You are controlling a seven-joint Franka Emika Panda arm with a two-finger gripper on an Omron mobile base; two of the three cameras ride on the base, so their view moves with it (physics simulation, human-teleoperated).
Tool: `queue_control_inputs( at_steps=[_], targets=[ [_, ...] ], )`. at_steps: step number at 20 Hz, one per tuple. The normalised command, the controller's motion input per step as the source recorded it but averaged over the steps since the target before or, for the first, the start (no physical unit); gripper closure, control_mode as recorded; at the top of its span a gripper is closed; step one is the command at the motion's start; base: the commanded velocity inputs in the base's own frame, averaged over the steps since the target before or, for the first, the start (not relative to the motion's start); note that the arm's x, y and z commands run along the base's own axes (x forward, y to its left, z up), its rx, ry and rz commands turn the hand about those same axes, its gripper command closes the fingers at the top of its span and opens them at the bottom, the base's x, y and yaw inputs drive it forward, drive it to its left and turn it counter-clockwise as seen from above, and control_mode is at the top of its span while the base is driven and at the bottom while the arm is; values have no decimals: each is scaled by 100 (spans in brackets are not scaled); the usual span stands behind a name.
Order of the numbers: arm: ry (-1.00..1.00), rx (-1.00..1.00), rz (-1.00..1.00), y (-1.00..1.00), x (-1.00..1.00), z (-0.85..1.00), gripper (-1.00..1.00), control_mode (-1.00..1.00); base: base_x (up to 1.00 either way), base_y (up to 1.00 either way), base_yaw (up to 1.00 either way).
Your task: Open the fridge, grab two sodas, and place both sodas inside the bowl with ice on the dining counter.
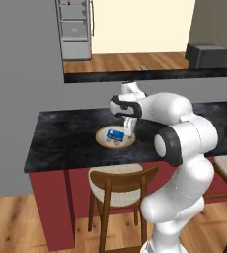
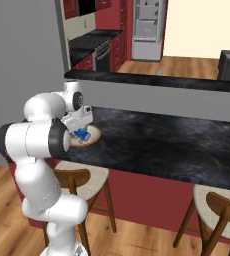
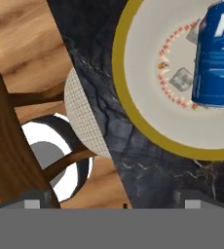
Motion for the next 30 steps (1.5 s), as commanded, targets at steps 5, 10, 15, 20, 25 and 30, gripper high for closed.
queue_control_inputs(
  at_steps=[5,10,15,20,25,30],
  targets=[
    [-6,5,-10,-2,-48,57,-100,-100,0,0,0],
    [-4,4,-16,-3,-51,52,-100,-100,0,0,0],
    [-3,6,-19,-2,-50,57,-100,-100,0,0,0],
    [-5,7,-18,-3,-56,47,-100,-100,0,0,0],
    [-12,6,-17,-11,-73,8,-100,-100,0,0,0],
    [-12,6,-16,-17,-85,0,-100,-100,0,0,0]
  ],
)
